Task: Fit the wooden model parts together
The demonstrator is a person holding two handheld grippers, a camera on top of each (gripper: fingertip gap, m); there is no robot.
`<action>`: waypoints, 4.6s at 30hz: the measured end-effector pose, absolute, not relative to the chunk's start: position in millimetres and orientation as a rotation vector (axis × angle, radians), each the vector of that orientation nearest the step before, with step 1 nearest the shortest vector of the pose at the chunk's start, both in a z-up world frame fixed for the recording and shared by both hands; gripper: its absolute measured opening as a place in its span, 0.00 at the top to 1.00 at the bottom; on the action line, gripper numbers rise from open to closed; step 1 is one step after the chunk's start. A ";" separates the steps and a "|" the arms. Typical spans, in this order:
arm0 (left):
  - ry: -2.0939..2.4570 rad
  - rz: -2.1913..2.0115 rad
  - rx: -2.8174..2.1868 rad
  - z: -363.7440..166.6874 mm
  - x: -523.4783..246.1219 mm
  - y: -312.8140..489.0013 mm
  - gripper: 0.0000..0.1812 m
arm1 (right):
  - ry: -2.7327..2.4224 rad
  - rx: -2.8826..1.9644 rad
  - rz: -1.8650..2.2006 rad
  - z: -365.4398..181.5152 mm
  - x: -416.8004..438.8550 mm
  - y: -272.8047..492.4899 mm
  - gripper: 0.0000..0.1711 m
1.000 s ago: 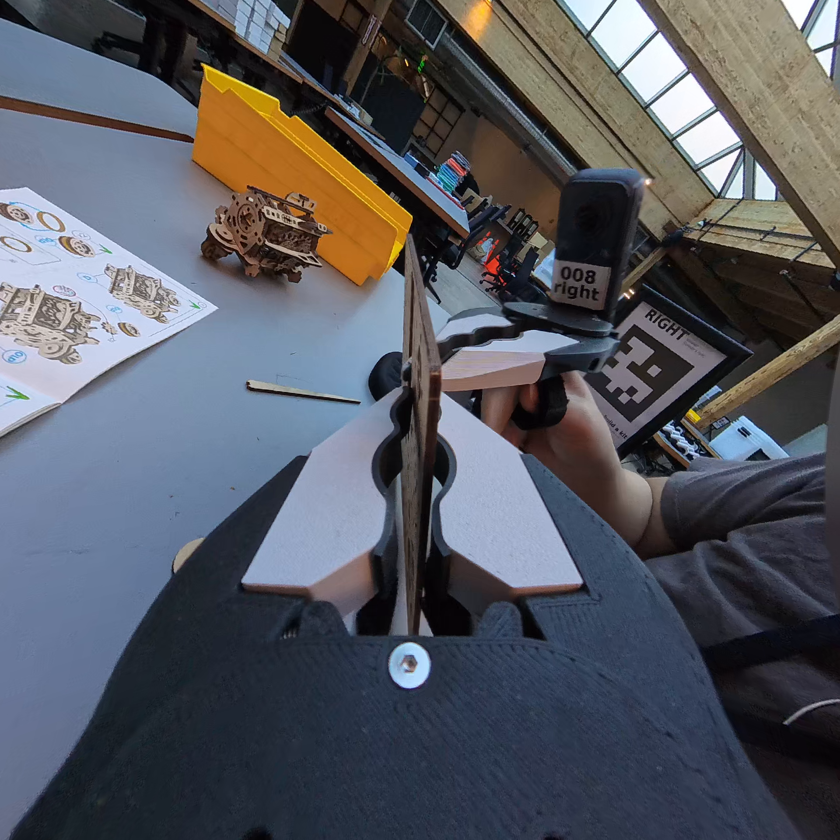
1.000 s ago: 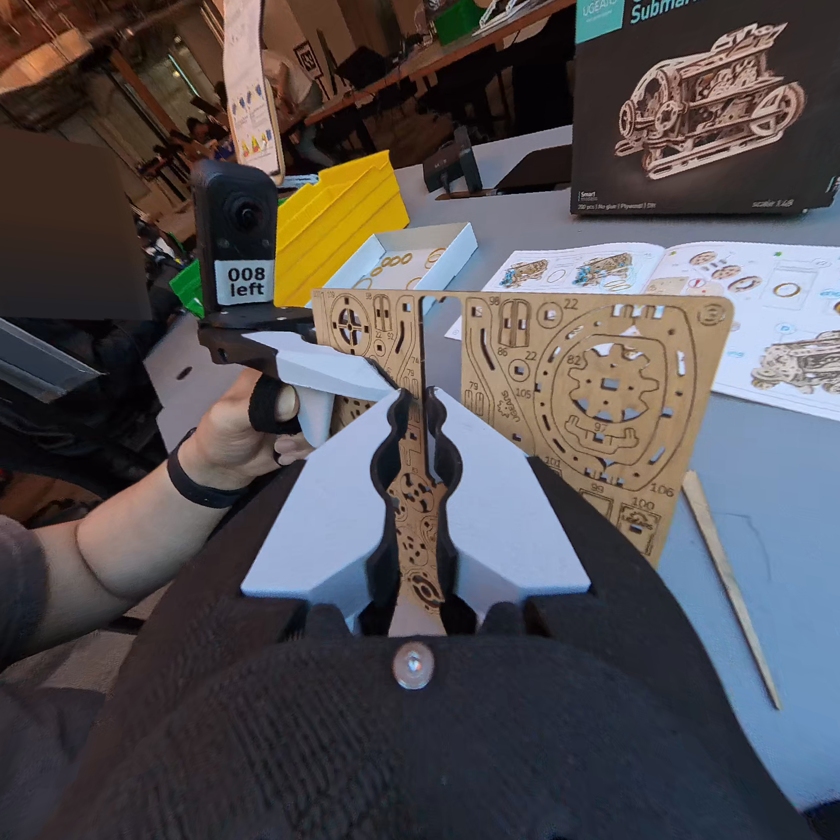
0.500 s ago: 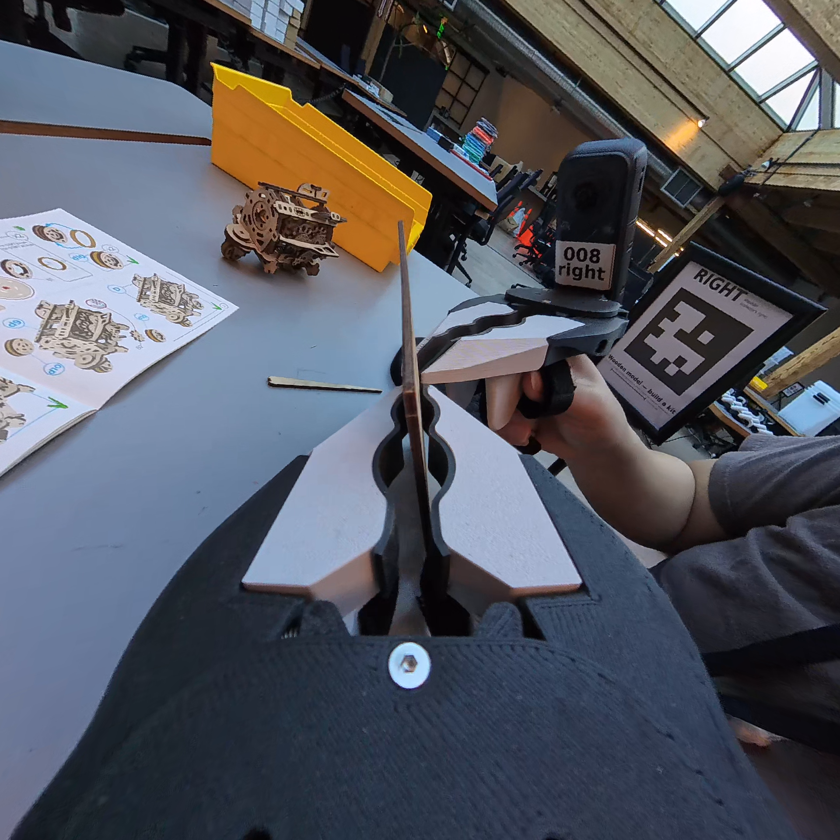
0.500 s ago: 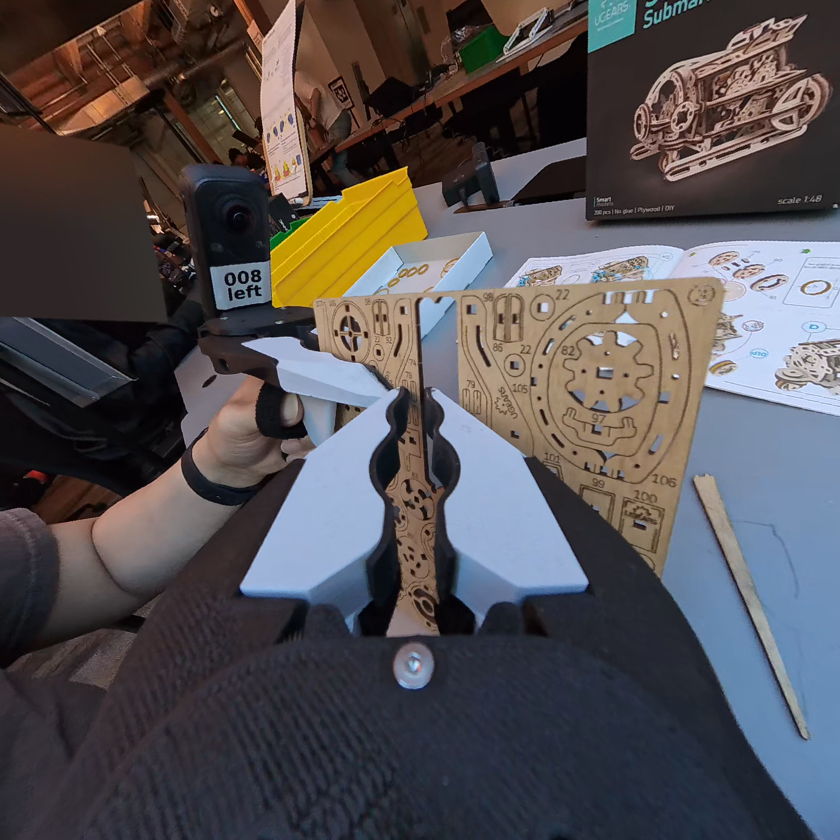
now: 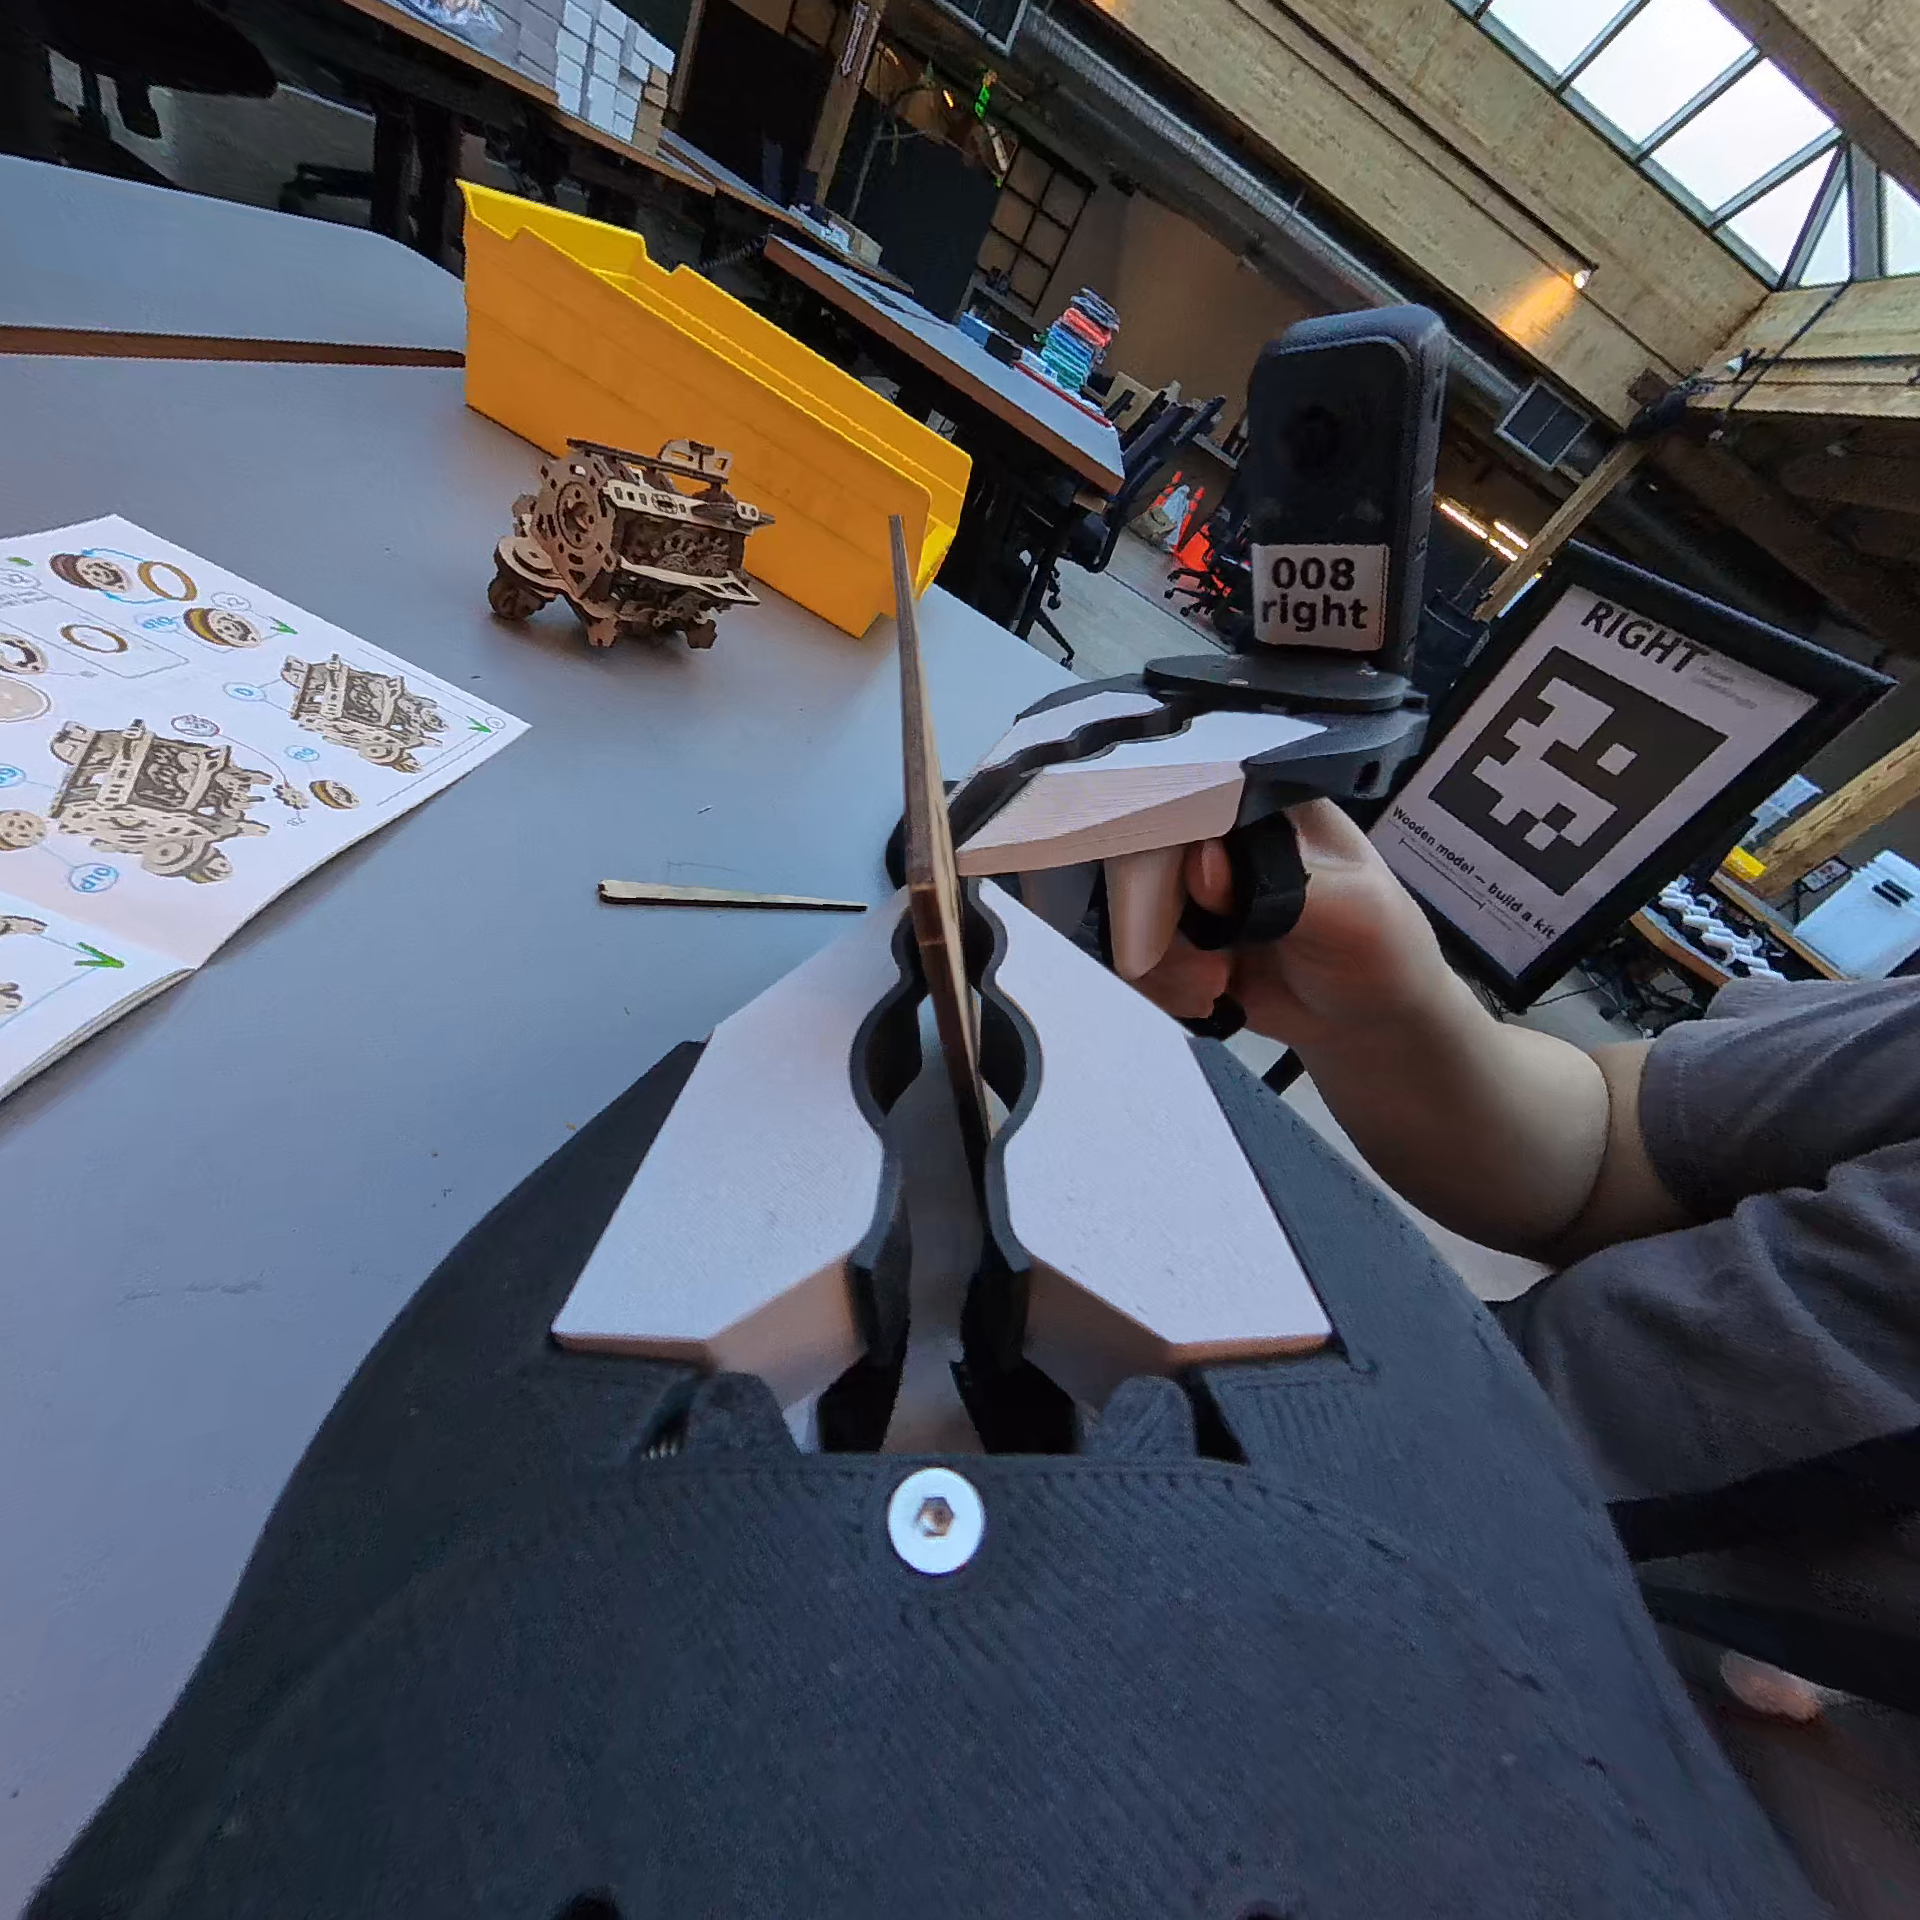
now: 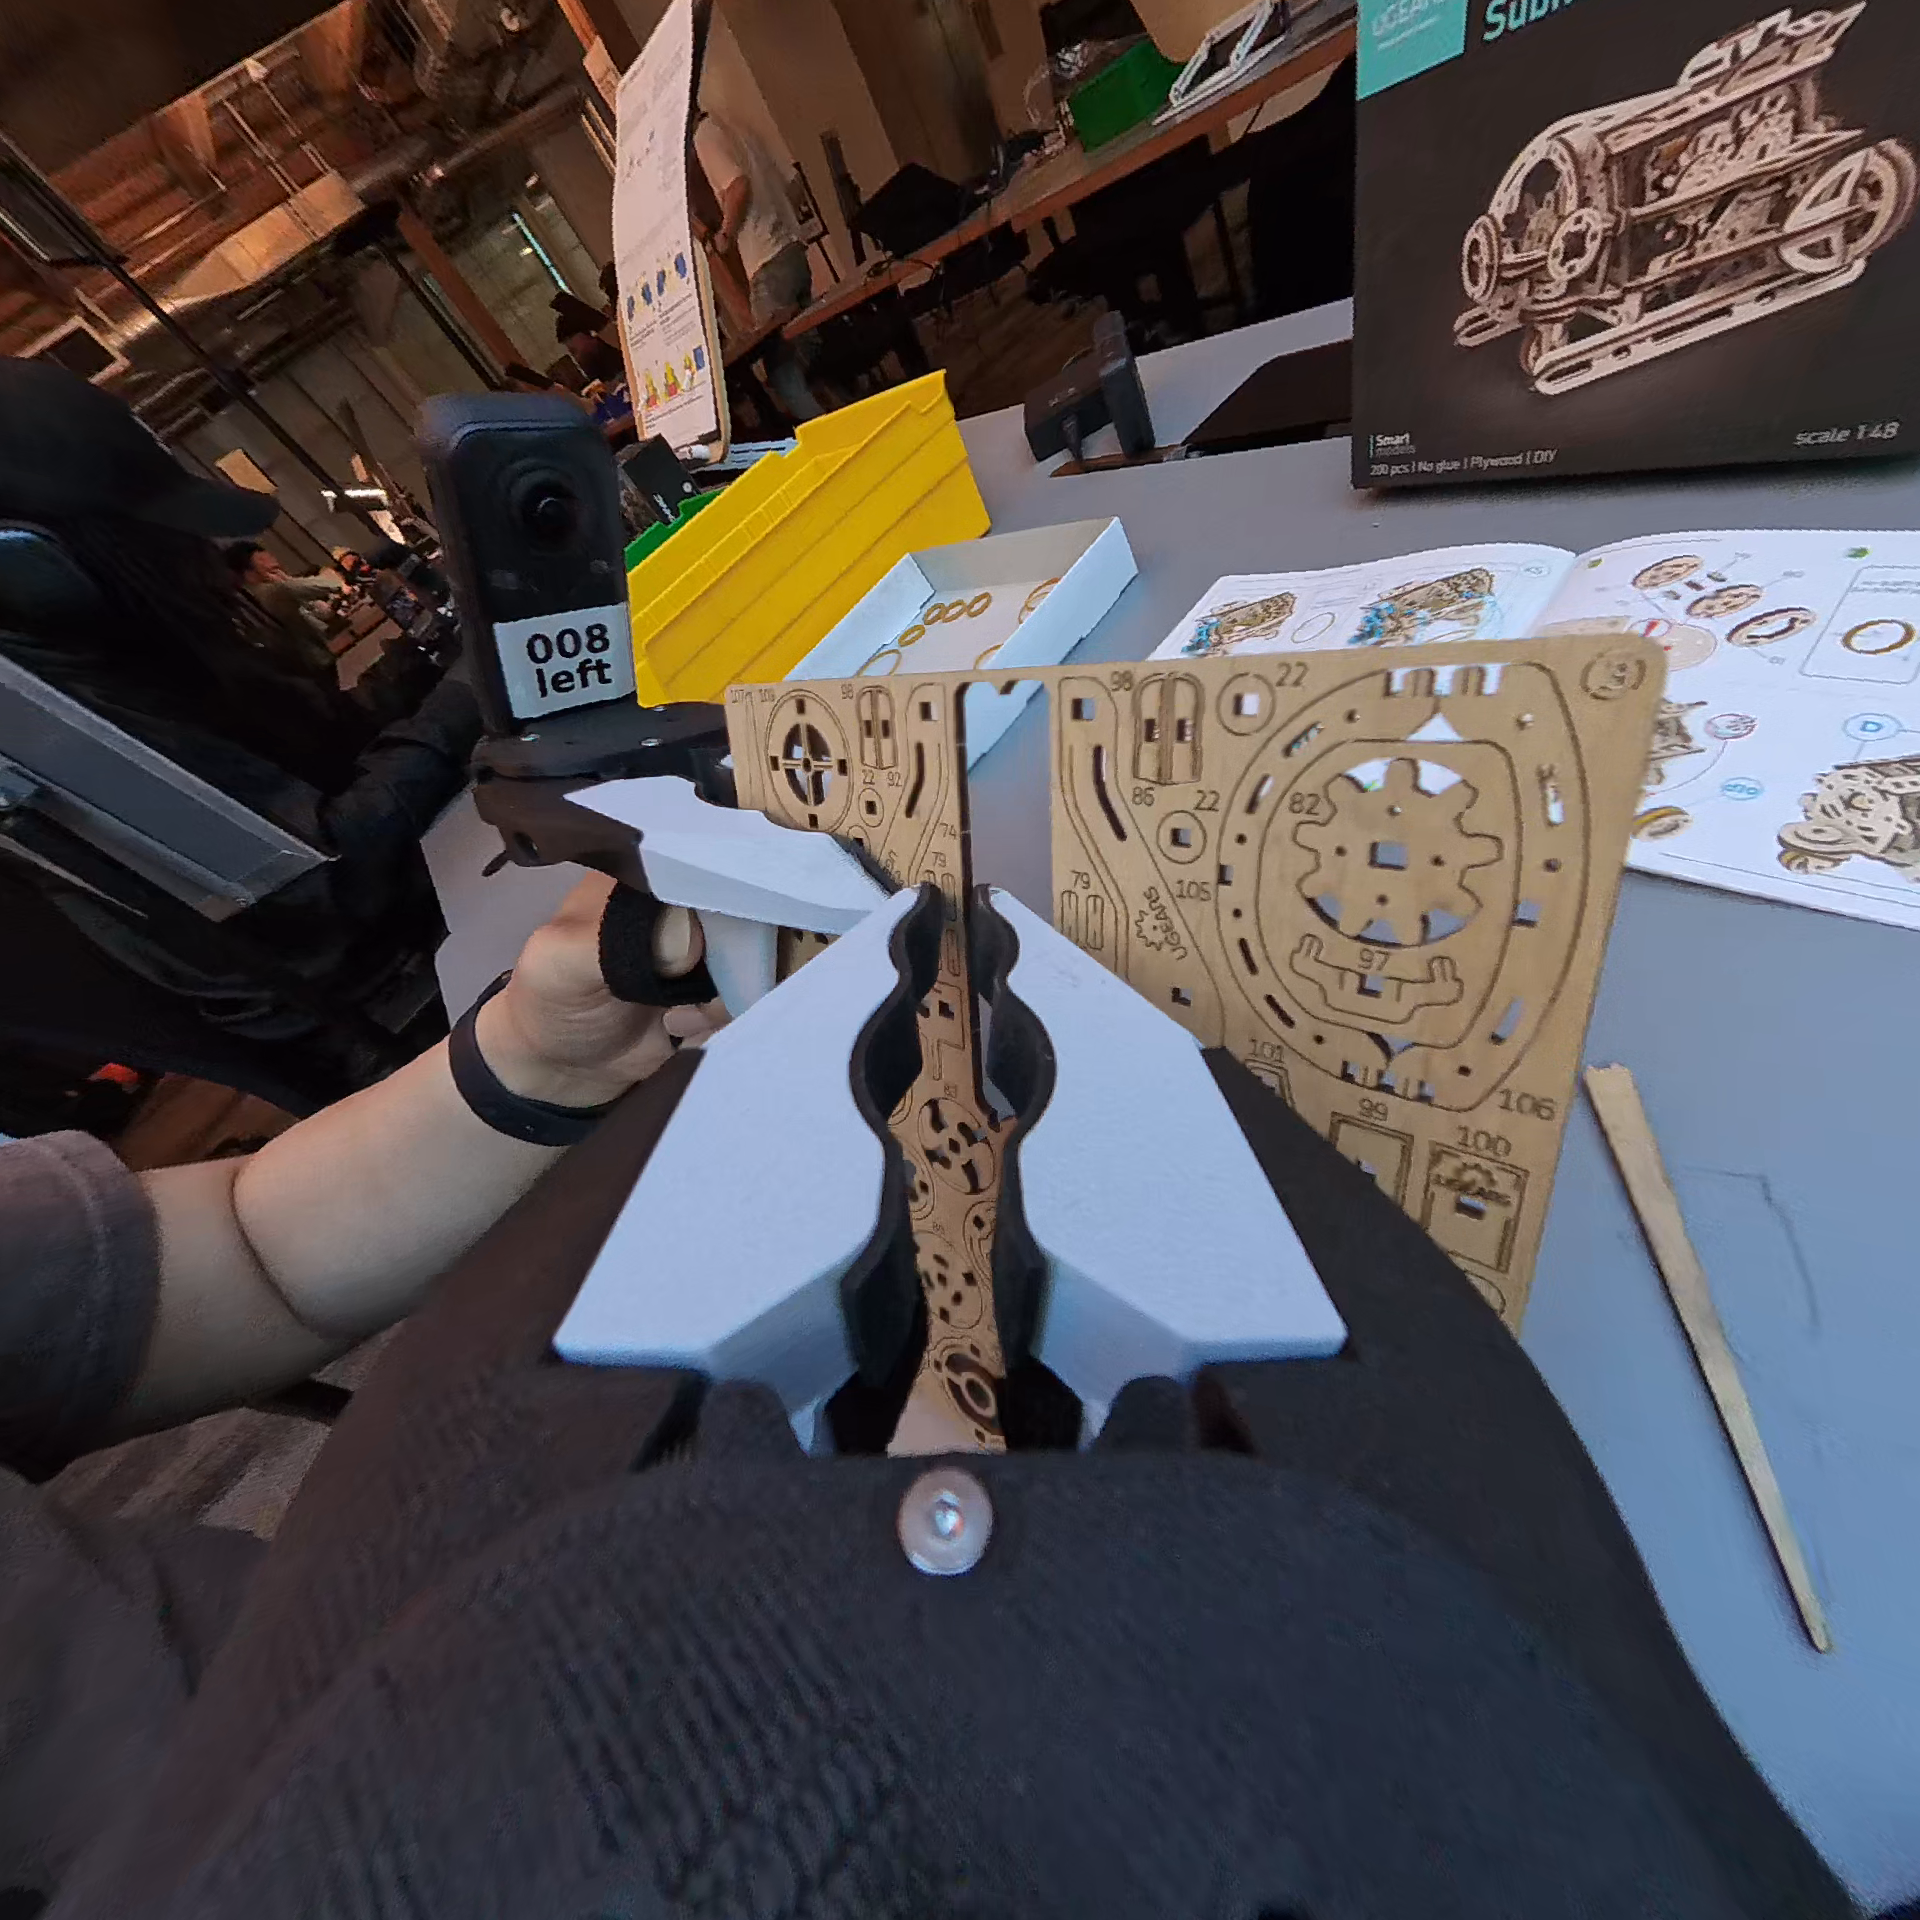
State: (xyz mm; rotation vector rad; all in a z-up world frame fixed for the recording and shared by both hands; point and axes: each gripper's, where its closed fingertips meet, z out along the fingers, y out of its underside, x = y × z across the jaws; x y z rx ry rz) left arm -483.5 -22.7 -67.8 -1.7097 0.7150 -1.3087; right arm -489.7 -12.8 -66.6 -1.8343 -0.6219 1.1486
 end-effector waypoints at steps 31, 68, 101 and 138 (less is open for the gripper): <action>0.660 -1.305 -1.665 -65.2 -481.6 -21.5 1.00 | -0.670 -1.820 1.062 -62.5 -487.4 -13.0 0.97; 0.672 -1.194 -1.626 -60.0 -478.5 -27.2 1.00 | -0.669 -1.769 0.965 -55.6 -485.8 -17.7 0.97; 0.684 -1.408 -1.543 -42.7 -483.5 -33.9 1.00 | -0.935 -1.735 0.807 -39.8 -489.6 -27.2 0.97; 0.739 -1.406 -1.588 -53.7 -474.2 -39.3 1.00 | -1.169 -1.958 0.842 -52.0 -479.4 -32.8 1.00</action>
